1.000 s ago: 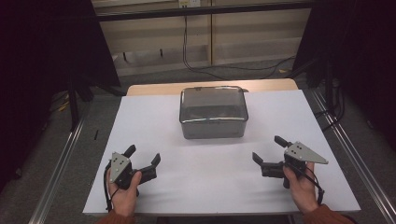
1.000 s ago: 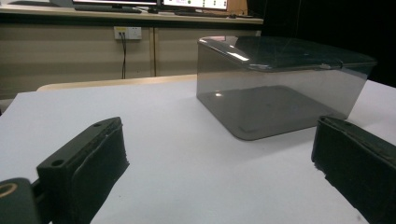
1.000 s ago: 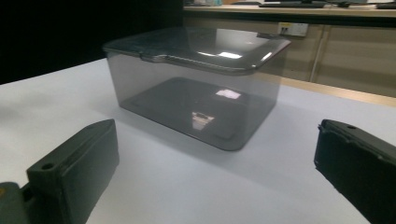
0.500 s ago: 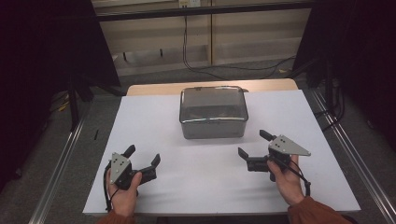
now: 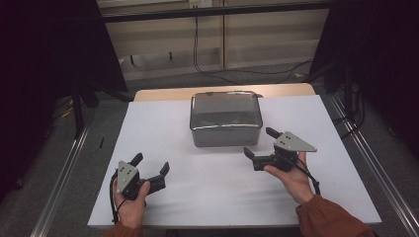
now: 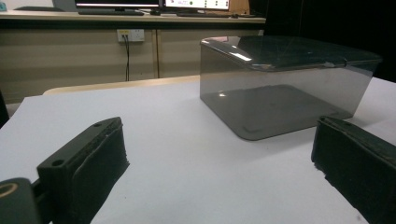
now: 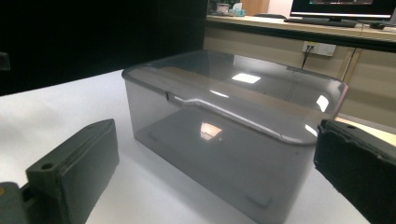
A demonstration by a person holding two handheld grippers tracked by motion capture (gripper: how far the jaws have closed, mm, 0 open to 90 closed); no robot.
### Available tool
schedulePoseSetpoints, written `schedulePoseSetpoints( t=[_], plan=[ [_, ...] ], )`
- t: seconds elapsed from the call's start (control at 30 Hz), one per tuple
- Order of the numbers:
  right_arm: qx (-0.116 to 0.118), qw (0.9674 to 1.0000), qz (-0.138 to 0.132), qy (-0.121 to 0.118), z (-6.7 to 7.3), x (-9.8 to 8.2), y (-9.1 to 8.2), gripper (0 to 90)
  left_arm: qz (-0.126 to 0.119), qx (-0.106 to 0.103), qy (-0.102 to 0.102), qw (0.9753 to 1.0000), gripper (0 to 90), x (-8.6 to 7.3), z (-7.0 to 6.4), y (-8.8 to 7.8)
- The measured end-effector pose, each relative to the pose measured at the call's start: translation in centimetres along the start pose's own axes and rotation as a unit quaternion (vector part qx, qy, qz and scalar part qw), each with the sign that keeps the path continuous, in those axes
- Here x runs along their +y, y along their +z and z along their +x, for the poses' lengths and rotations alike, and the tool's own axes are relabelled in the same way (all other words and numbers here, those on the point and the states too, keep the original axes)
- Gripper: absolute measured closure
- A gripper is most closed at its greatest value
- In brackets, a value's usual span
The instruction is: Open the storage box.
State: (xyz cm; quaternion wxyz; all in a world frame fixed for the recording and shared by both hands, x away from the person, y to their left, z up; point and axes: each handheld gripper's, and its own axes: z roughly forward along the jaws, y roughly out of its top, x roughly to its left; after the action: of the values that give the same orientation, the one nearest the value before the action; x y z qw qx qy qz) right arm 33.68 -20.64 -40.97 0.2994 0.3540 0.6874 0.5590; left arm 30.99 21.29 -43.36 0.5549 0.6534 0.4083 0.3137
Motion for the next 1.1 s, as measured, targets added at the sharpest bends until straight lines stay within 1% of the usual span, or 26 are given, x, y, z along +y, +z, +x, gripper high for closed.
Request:
schedulePoseSetpoints(
  t=[0.17,0.23,0.27,0.33,0.37,0.4,0.47,0.5,0.53,0.57,0.6,0.63,0.67,0.7,0.73,0.77,0.8,0.83,0.87,0.9,0.93,0.97,1.0,1.03,1.07,1.1],
  plan=[
    [-0.002,1.0,0.001,-0.001,0.1,0.5,0.9,0.5,0.002,0.002,-0.001,1.0,2.9,0.0,0.1,0.0],
    [-0.007,0.9999,0.0,-0.016,0.2,0.7,1.3,0.5,0.005,0.001,0.0,1.0,2.5,-0.1,0.1,0.0],
    [-0.011,0.9998,-0.005,-0.019,0.1,0.7,1.8,0.1,0.006,0.0,-0.001,1.0,2.4,-0.1,0.1,0.1],
    [-0.012,0.9998,-0.005,-0.015,0.0,0.7,2.0,0.1,0.007,0.0,-0.001,1.0,2.4,-0.1,0.1,0.1],
    [-0.016,0.9997,-0.005,-0.016,-0.1,0.7,2.2,0.0,0.007,0.0,-0.002,1.0,2.4,-0.1,0.1,0.1],
    [-0.022,0.9991,0.0,-0.036,0.0,0.8,2.5,0.0,0.007,0.0,-0.004,1.0,2.4,-0.1,0.1,0.1],
    [-0.024,0.9978,0.005,-0.062,0.1,1.0,2.8,0.5,0.009,0.0,-0.002,1.0,2.4,-0.1,0.2,0.1],
    [-0.024,0.9978,0.005,-0.062,0.1,1.0,2.8,0.5,0.009,0.0,-0.002,1.0,2.4,-0.1,0.2,0.2],
    [-0.03,0.9962,0.004,-0.082,0.1,1.3,3.1,1.4,0.01,-0.001,-0.001,1.0,2.4,-0.1,0.2,0.2],
    [-0.03,0.9962,0.004,-0.082,0.1,1.3,3.1,1.4,0.01,0.0,-0.002,1.0,2.4,-0.1,0.2,0.2],
    [-0.036,0.9931,0.008,-0.111,0.3,1.4,3.5,2.4,0.01,0.0,-0.001,0.9999,2.3,-0.1,0.2,0.1],
    [-0.036,0.9931,0.008,-0.111,0.3,1.4,3.5,2.4,0.01,0.0,-0.001,0.9999,2.4,-0.1,0.2,0.1],
    [-0.042,0.9877,0.011,-0.15,0.6,1.4,3.7,4.6,0.008,-0.001,-0.002,1.0,2.4,-0.1,0.2,0.1],
    [-0.042,0.9877,0.011,-0.15,0.6,1.4,3.7,4.6,0.008,-0.001,-0.002,1.0,2.4,-0.1,0.2,0.1],
    [-0.041,0.9858,0.011,-0.163,0.8,1.3,3.9,4.7,0.008,-0.002,-0.002,1.0,2.2,-0.1,0.2,0.1],
    [-0.041,0.9858,0.011,-0.163,0.8,1.3,3.9,4.7,0.009,0.0,0.0,1.0,2.2,-0.1,0.3,0.1],
    [-0.04,0.9811,0.019,-0.188,1.1,1.4,4.1,6.0,0.011,0.0,0.001,0.9999,2.3,-0.1,0.3,0.2],
    [-0.04,0.9811,0.019,-0.188,1.1,1.4,4.1,6.0,0.011,0.0,0.001,0.9999,2.2,-0.1,0.3,0.2],
    [-0.04,0.976,0.021,-0.213,1.3,1.4,4.2,7.3,0.012,0.0,0.001,0.9999,2.2,-0.1,0.3,0.2],
    [-0.04,0.976,0.021,-0.213,1.3,1.4,4.2,7.3,0.012,0.001,0.003,0.9999,2.2,-0.1,0.3,0.2],
    [-0.041,0.9738,0.025,-0.222,1.4,1.4,4.3,7.7,0.012,0.002,0.003,0.9999,2.2,-0.1,0.3,0.2],
    [-0.042,0.9706,0.028,-0.235,1.5,1.5,4.4,8.3,0.013,-0.001,0.005,0.9999,2.2,-0.1,0.3,0.2],
    [-0.045,0.9641,0.033,-0.26,1.7,1.5,4.6,9.1,0.014,-0.001,0.005,0.9999,2.2,-0.1,0.3,0.2],
    [-0.045,0.9641,0.033,-0.26,1.7,1.5,4.6,9.1,0.014,-0.001,0.005,0.9999,2.2,-0.1,0.3,0.2],
    [-0.046,0.9576,0.039,-0.282,1.8,1.5,4.8,10.1,0.014,-0.001,0.005,0.9999,2.2,-0.1,0.3,0.2],
    [-0.046,0.9576,0.039,-0.282,1.8,1.5,4.8,10.1,0.013,0.001,0.003,0.9999,2.2,-0.1,0.3,0.2]
  ],
)
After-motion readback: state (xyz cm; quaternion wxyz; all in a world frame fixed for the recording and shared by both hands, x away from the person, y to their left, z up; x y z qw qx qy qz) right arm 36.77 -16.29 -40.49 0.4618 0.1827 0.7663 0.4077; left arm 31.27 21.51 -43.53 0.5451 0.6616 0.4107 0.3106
